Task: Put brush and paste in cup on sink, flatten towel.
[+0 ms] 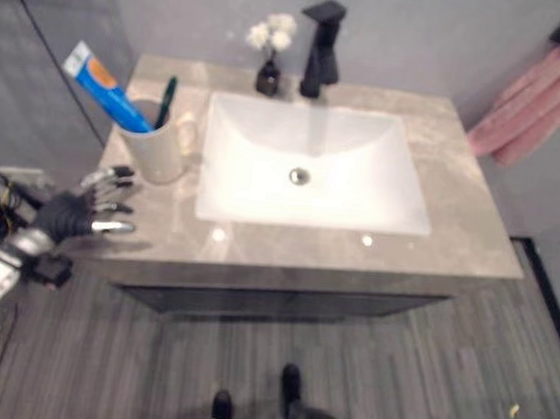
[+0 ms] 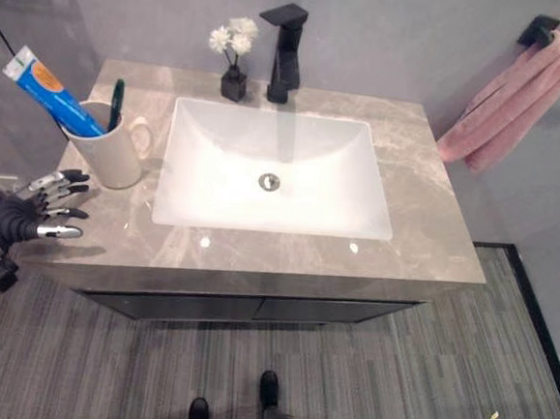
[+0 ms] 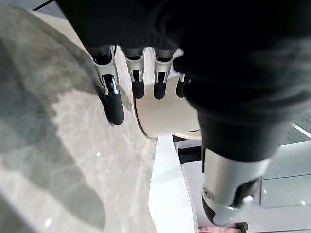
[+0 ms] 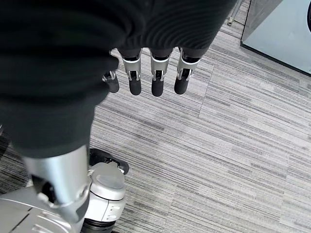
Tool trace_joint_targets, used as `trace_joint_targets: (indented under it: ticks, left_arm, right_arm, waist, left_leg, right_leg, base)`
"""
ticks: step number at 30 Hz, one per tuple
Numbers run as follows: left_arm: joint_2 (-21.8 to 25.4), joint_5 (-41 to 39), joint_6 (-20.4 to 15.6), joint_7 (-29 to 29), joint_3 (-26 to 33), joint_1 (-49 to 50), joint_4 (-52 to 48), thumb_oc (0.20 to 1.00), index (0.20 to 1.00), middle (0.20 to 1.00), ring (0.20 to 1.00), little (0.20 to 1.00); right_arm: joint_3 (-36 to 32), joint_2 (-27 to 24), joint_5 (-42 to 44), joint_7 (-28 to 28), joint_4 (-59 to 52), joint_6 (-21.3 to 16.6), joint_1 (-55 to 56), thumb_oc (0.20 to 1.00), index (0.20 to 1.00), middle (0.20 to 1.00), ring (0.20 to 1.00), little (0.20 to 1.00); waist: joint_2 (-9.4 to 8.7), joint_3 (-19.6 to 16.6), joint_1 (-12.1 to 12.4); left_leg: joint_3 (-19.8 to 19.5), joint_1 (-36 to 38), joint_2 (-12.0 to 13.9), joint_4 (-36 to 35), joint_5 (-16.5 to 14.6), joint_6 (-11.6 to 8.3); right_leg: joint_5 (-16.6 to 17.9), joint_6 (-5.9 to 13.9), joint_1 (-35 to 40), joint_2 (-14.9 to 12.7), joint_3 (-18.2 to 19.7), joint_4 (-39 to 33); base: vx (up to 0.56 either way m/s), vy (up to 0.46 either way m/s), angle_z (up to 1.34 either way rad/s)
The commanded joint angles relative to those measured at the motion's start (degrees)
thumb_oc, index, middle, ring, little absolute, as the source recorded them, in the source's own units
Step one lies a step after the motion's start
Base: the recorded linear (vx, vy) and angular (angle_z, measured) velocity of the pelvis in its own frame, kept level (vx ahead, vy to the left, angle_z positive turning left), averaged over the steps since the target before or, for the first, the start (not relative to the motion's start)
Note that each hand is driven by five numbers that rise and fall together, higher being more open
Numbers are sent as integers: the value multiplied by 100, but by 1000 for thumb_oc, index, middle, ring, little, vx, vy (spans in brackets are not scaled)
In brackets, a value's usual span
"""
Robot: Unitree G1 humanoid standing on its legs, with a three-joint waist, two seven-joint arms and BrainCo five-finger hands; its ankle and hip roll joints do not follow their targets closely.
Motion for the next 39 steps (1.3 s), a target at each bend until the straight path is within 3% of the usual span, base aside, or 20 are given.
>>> trace_joint_targets:
  ticks: [1,16,25,39]
  left_arm:
    - [128,82,-318,36,100,-383,17,1000,1000,1000,1000,1000]
    - [96,275,-354,232,-187,-707,94,1000,1000,1000,1000,1000]
    - [-85,506,-468,624,30,-721,223,1000,1000,1000,1000,1000]
    - [90,57,-217,-314,-165,139,-1160,1000,1000,1000,1000,1000]
  right_arm:
    - [-44,-377,157,-68,108,6,-268,1000,1000,1000,1000,1000]
    - [-14,-431,212,-79,94,7,-306,1000,1000,1000,1000,1000]
    - [-36,-424,313,-109,58,-15,-359,1000,1000,1000,1000,1000]
    - [-24,-443,170,-5,120,-4,-250,1000,1000,1000,1000,1000]
  waist:
    - [232,131,-195]
    - [217,255,-247]
    - [196,329,-228]
    - [221,124,-172]
  left_leg:
    - [-123,-77,91,72,-460,280]
    - [-46,-181,109,72,-419,246]
    - [-9,-226,121,72,-391,228]
    - [65,51,159,72,-478,201]
  right_leg:
    - [-343,399,556,-286,-215,-9]
    - [-383,369,427,-266,-158,-9]
    - [-417,347,358,-242,-114,-9]
    - [-558,290,583,-204,-21,-9]
  base:
    - [0,0,0]
    - [1,-2,-1]
    - [7,-8,-4]
    - [3,-12,0]
